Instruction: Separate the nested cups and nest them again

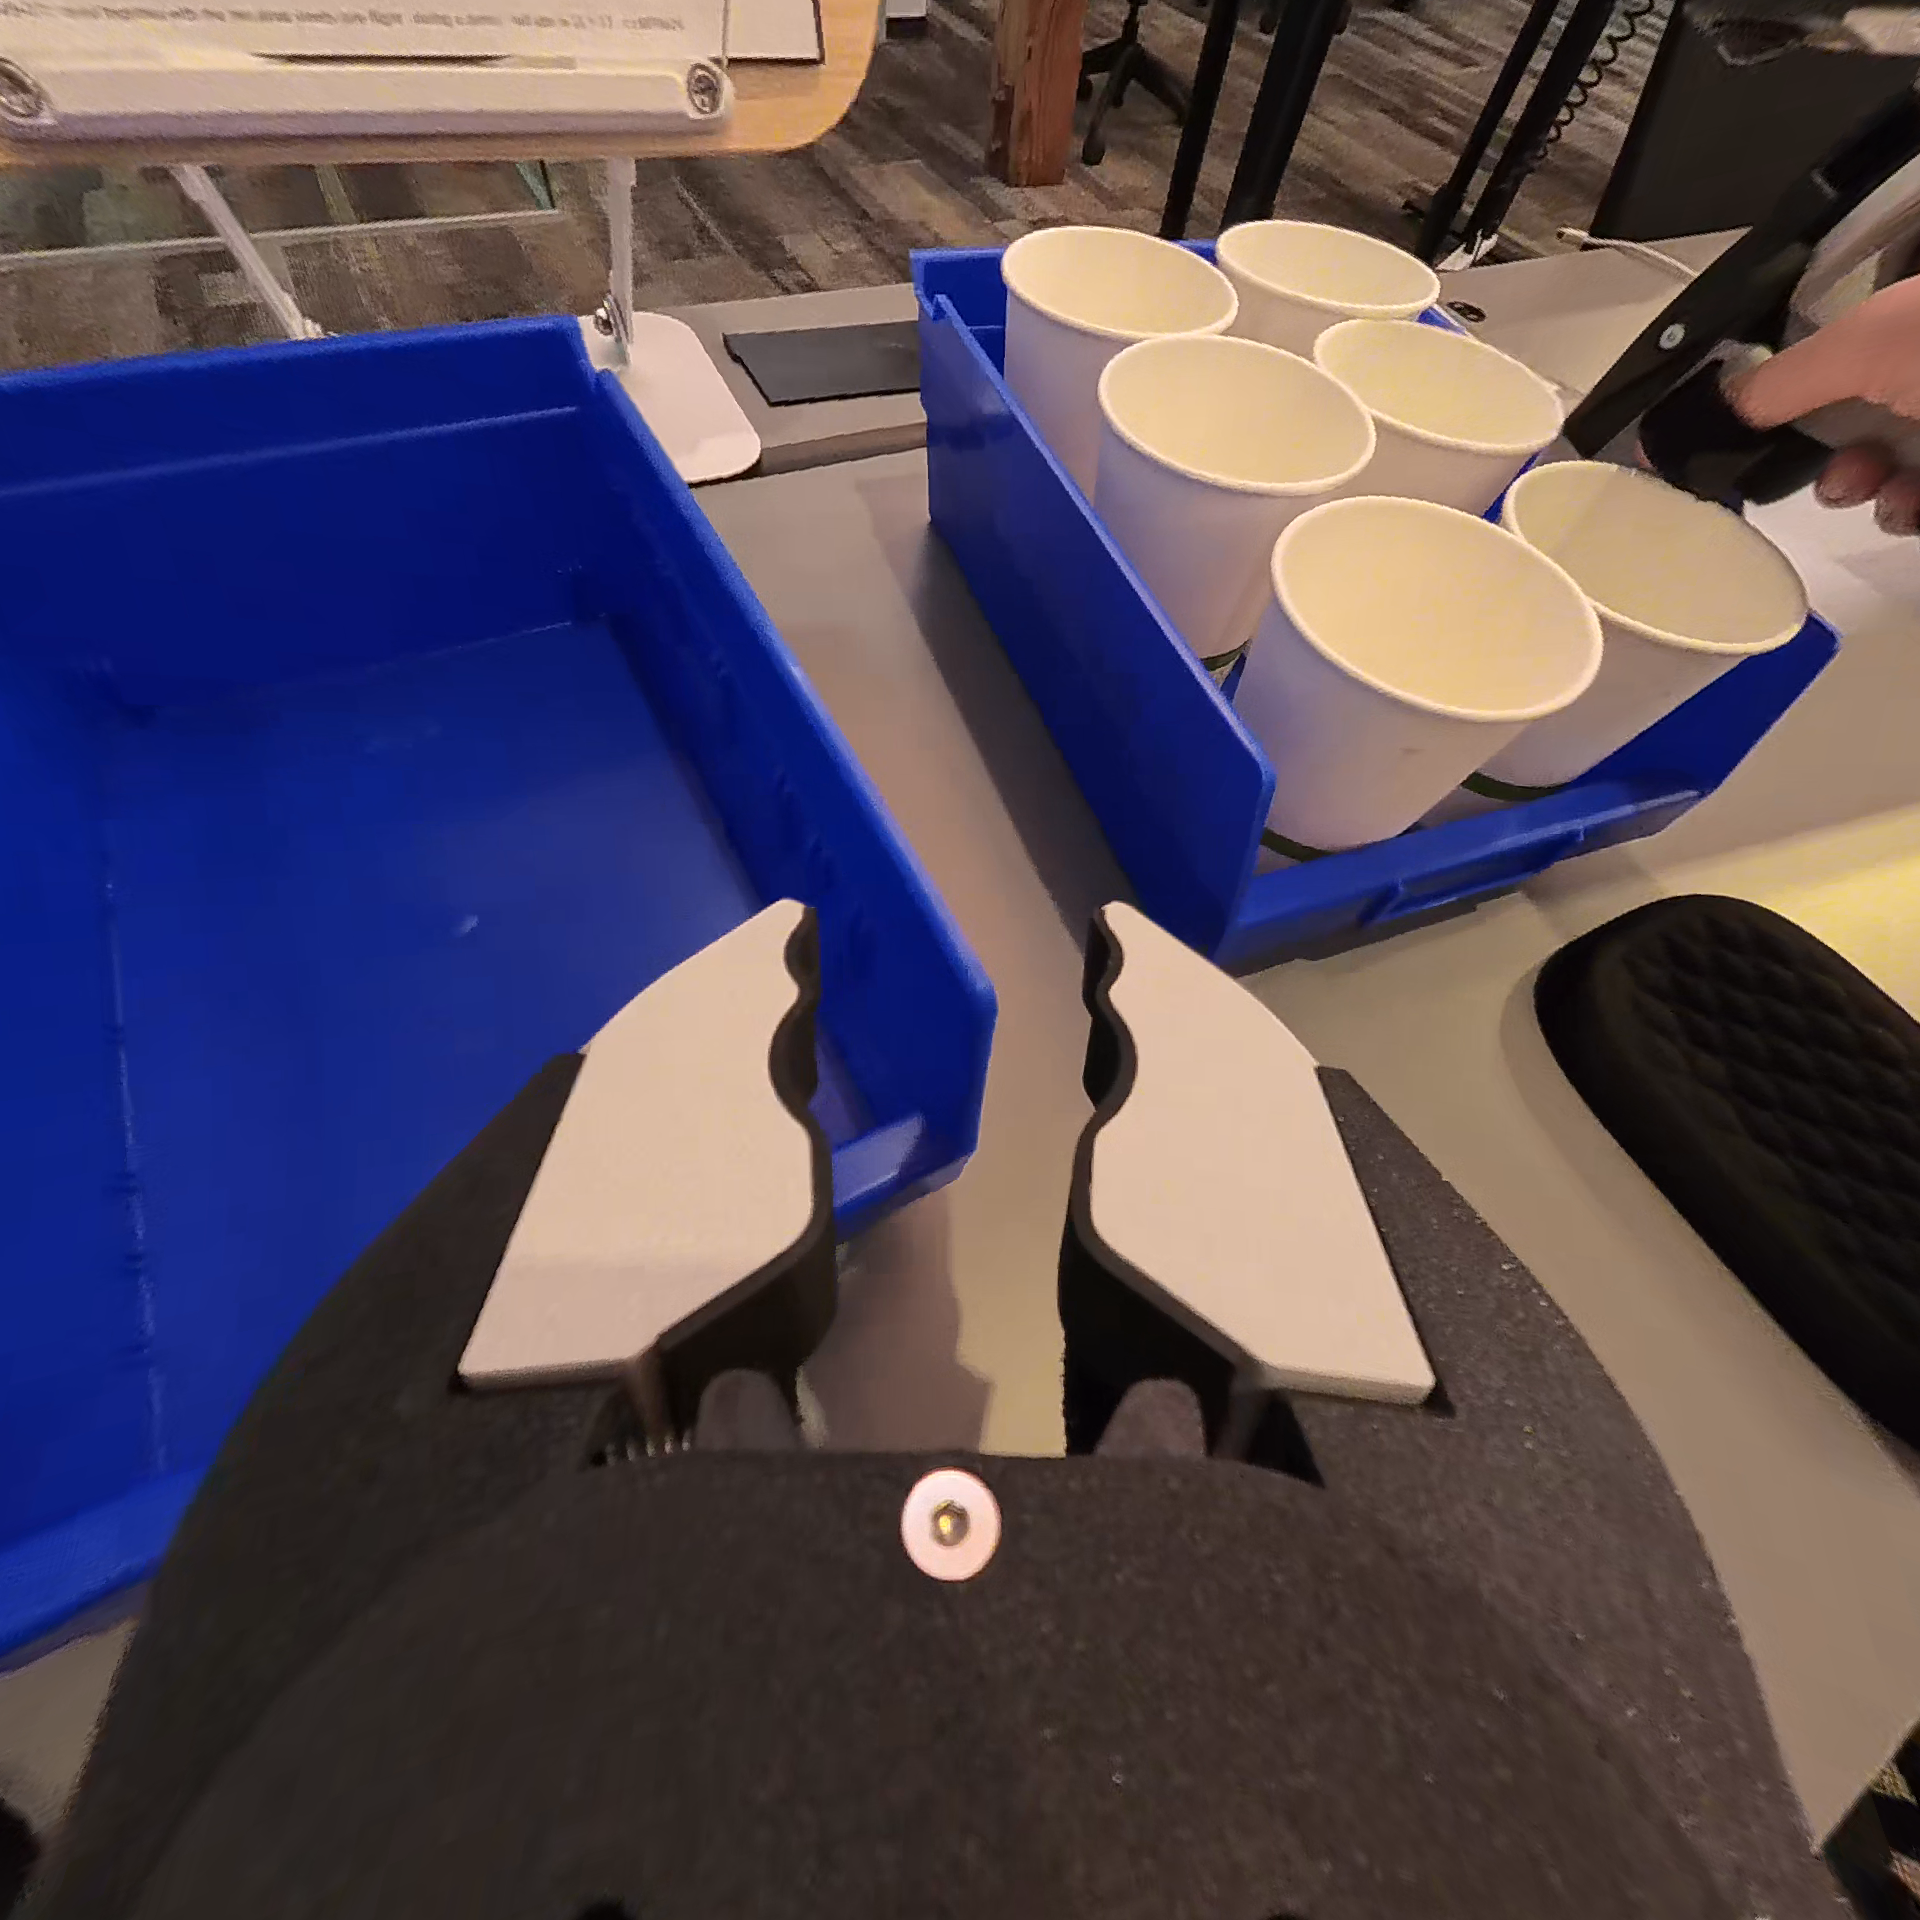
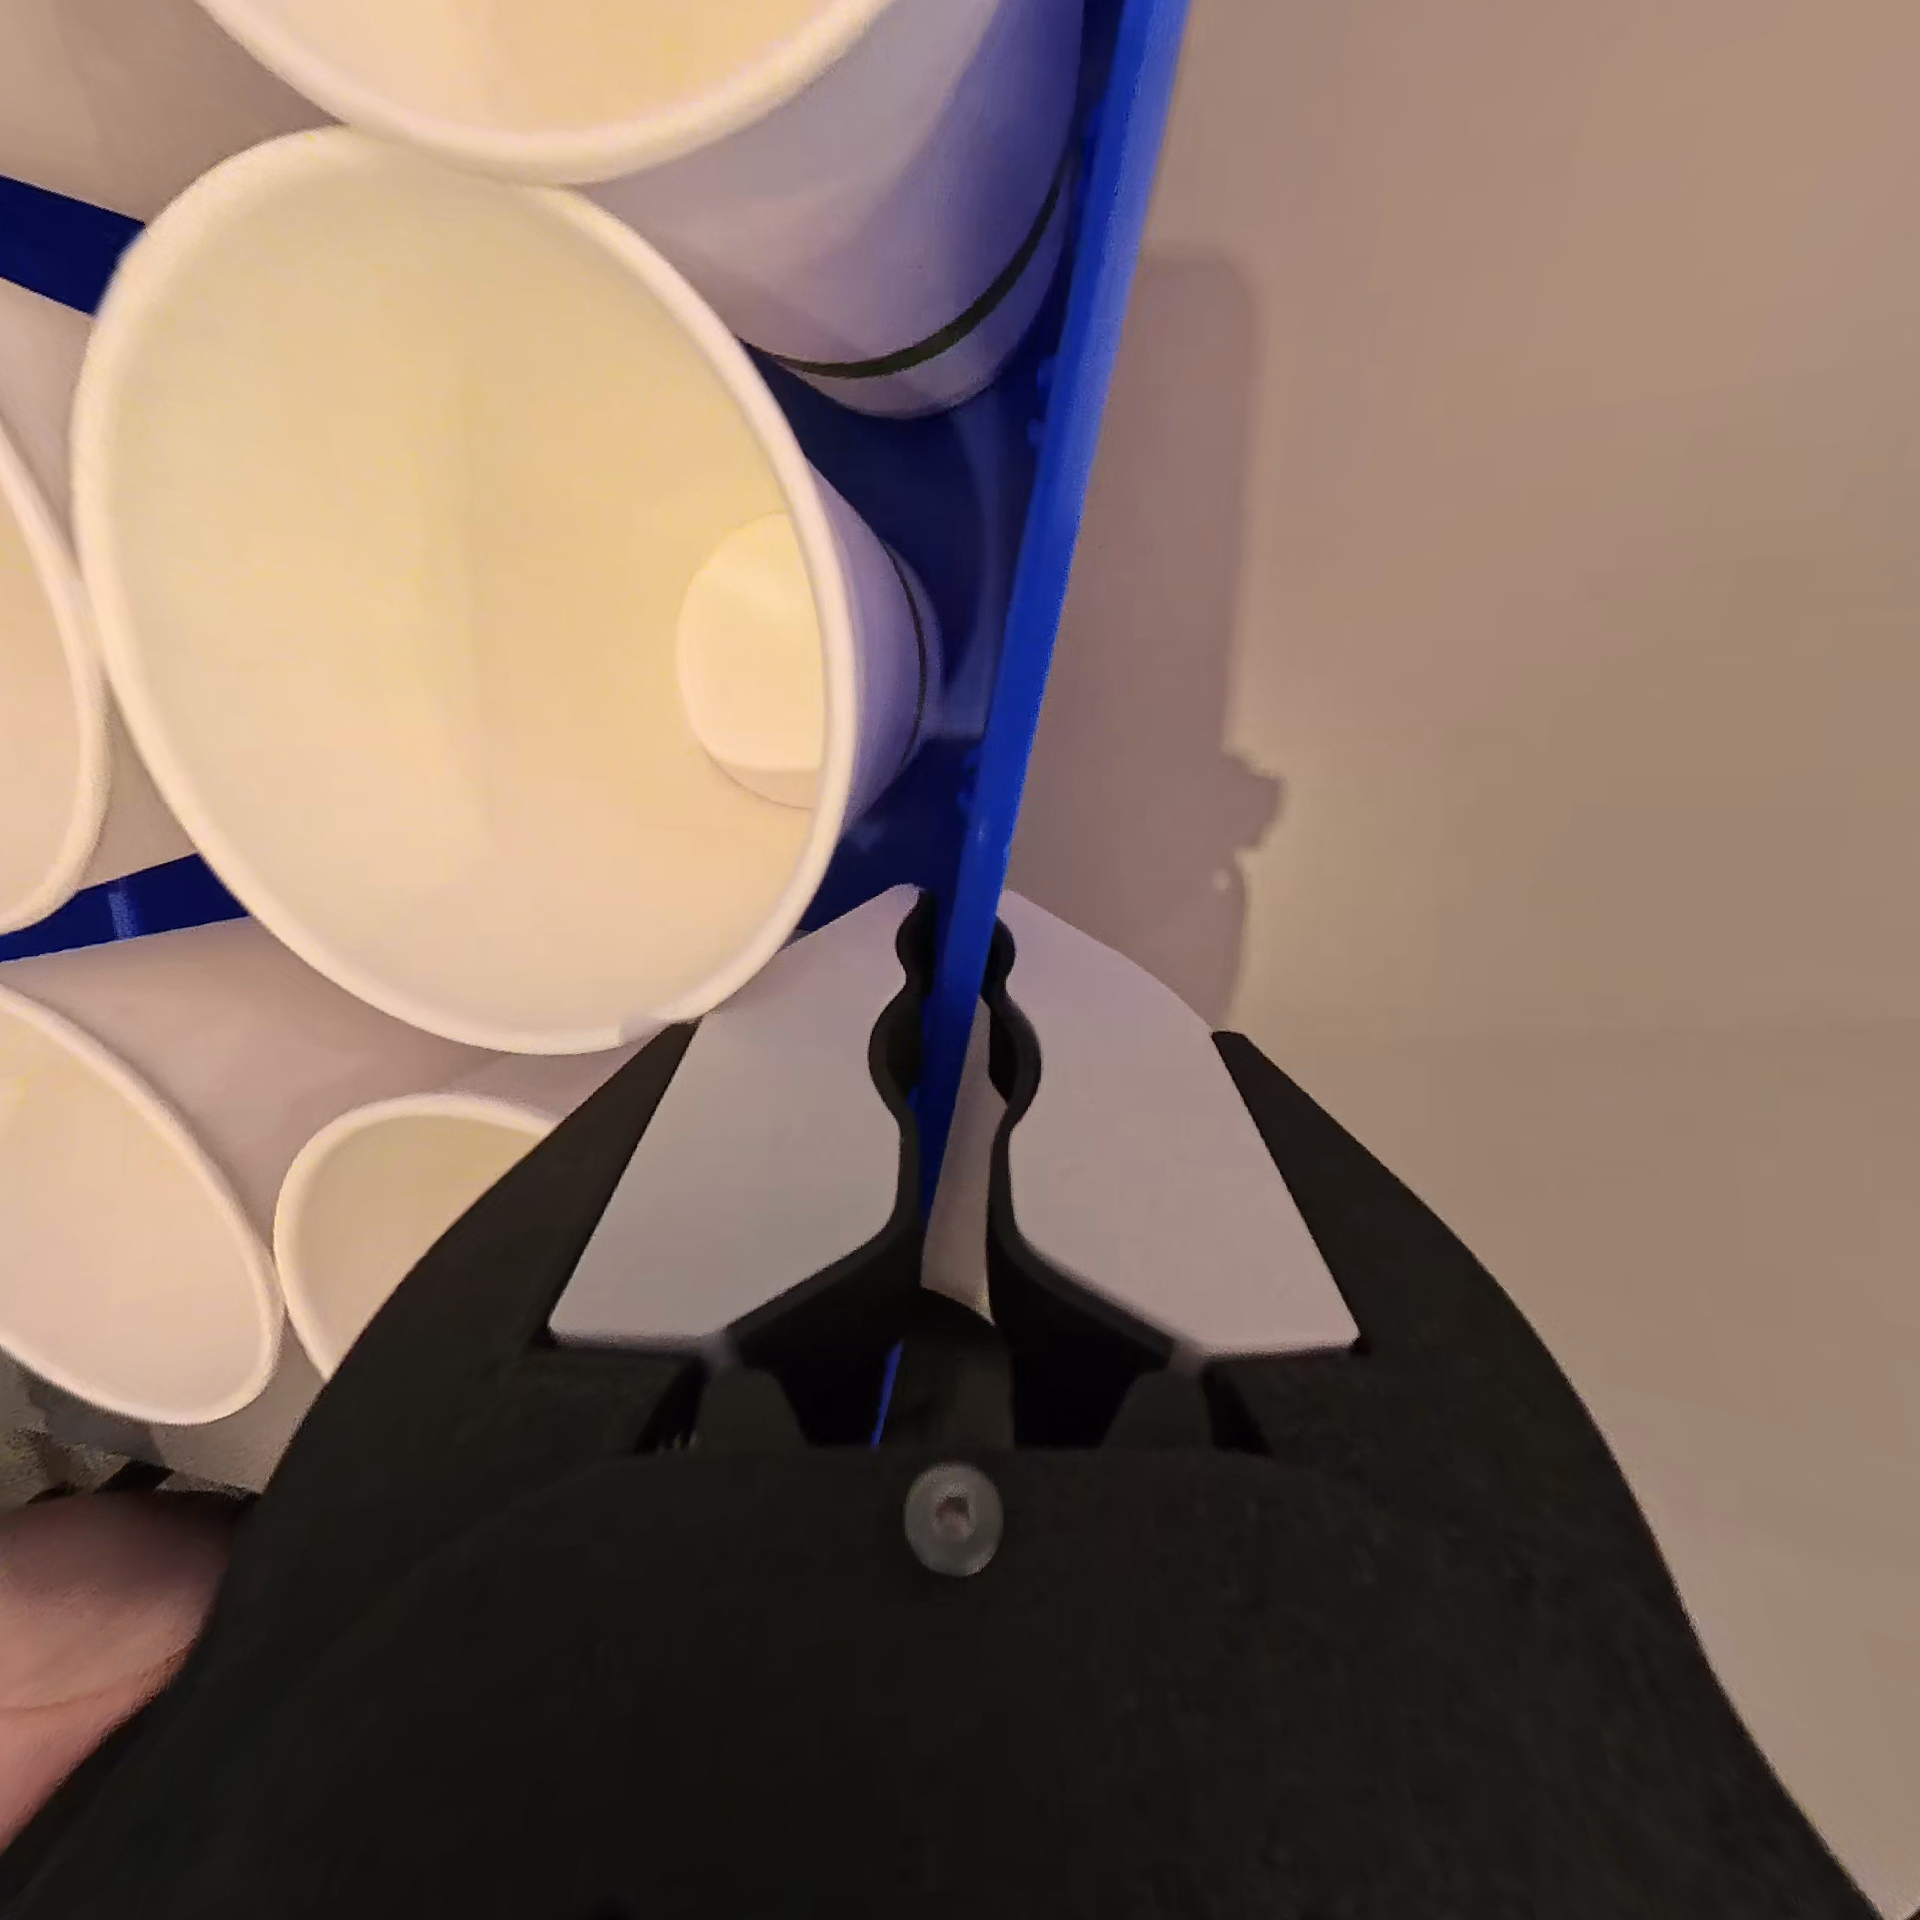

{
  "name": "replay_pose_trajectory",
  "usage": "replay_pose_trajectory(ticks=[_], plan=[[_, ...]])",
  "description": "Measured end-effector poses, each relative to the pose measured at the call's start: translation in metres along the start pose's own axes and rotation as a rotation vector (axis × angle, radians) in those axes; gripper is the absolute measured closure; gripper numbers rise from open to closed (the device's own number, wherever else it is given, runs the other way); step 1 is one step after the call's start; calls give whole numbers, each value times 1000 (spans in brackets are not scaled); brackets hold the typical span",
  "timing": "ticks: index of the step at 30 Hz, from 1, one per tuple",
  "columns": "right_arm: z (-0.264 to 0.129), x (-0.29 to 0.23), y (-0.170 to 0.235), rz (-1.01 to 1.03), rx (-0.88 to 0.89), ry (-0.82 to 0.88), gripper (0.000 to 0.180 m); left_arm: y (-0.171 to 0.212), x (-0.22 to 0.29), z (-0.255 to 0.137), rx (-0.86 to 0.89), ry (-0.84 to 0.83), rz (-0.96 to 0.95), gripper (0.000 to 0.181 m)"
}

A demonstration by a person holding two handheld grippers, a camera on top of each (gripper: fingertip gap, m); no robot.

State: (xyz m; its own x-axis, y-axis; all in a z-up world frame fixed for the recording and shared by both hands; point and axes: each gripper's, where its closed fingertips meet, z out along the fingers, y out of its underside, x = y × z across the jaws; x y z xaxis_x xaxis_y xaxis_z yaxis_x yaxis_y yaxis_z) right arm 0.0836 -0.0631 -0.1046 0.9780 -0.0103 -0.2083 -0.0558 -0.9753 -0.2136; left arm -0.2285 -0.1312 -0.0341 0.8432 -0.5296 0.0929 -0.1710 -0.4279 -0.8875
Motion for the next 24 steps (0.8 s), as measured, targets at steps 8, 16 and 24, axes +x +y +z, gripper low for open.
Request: replay_pose_trajectory(ticks=[8, 16, 24], plan=[[4, 2, 0, 16, -10, 36, 175, -2, -23, -35, 36, -33, 25, 135], [3, 5, 2, 43, -3, 15, 175, 8, -55, -72, 40, -79, 37, 135], [-4, 3, 14, 43, -31, -49, 175, 28, -101, -120, 63, -159, 8, 135]])
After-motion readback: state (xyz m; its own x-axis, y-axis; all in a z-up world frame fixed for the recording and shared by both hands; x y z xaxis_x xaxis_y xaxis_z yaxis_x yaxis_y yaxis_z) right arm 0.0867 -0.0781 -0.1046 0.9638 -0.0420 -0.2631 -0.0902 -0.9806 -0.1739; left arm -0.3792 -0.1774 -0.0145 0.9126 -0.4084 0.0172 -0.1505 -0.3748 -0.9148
